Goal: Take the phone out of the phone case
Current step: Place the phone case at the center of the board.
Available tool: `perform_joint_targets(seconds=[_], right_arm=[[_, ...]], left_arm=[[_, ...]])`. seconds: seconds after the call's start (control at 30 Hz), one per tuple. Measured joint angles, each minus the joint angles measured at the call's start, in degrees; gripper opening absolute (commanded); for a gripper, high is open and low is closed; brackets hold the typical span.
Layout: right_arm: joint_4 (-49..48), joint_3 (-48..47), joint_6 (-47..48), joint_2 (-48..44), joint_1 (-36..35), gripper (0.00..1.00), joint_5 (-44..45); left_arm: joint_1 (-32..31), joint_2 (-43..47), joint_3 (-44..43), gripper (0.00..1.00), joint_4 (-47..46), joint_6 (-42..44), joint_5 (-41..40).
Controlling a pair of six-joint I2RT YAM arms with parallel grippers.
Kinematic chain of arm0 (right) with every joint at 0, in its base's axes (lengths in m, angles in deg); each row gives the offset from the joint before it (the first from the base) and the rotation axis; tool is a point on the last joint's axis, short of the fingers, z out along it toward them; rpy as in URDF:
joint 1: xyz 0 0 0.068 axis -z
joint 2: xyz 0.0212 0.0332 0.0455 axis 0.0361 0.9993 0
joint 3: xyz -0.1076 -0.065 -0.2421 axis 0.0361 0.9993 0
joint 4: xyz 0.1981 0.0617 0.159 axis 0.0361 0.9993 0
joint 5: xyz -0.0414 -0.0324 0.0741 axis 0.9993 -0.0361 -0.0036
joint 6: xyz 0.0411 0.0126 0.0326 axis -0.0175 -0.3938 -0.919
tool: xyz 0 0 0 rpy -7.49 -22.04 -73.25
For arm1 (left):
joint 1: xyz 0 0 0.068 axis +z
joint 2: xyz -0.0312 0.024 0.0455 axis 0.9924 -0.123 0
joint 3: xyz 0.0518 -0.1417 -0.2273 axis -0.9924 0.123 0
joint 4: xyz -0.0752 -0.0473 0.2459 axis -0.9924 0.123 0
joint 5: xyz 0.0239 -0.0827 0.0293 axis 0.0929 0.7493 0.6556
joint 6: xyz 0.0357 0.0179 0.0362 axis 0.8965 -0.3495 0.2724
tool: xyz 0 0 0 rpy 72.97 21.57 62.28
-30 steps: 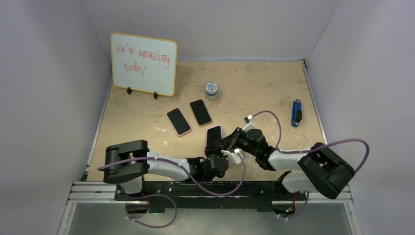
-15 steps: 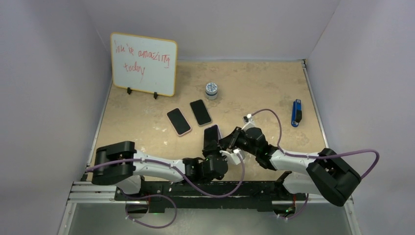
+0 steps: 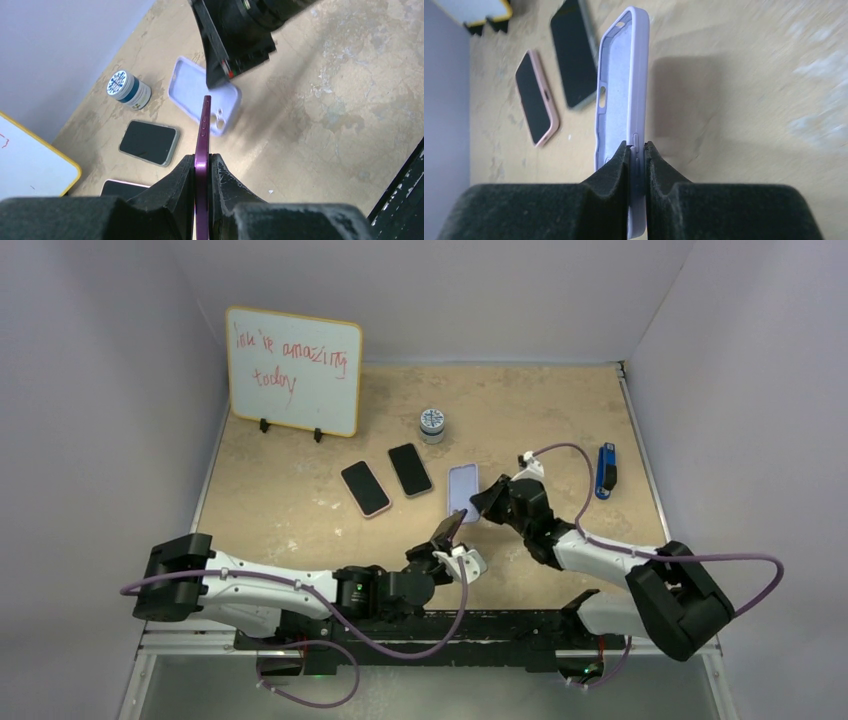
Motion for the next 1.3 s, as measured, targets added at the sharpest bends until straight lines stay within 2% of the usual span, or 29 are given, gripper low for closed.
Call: perform_joint_targets(seconds=[0.23,0.33,0.53,0.67,0.87,0.97,1.1,1.3], right_arm=[[2.25,-7.65,9.14,3.80,12.22,0.00,-1.44],[2.23,-12.20,11.76,9.60,16.76,0.00,-5.29],[2.23,-19.41,13.42,22.84,21.51,0.00,-14.75],[2.23,-21.64,13.40,28.33,23.21,0.17,-19.06],[2.56,-22.05,13.81,28.83,23.78,0.45,-20.46],[3.30,-22.12,14.38,27.98,23.78,0.52,-20.61],[5.05,-21.44,15.10,24.94,23.78,0.66,-20.20],[6.16,-15.74,15.43,14.62,23.78,0.72,-19.52]], left_arm=[[0.00,0.72,3.39,0.07,-1.36,0.31,-0.15],[0.00,-0.11,4.26,0.07,-2.97,0.63,-0.22],[0.00,-4.09,4.26,0.07,-6.54,1.79,-0.13],[0.00,-7.06,4.26,0.07,-7.19,2.01,0.04],[0.00,-9.16,4.26,0.08,-7.32,1.90,0.50],[0.00,-9.70,4.26,0.09,-7.28,1.44,0.74],[-0.17,-11.19,4.24,0.13,-7.08,1.03,0.92],[-1.81,-15.06,3.08,0.21,-7.13,0.96,-0.74]])
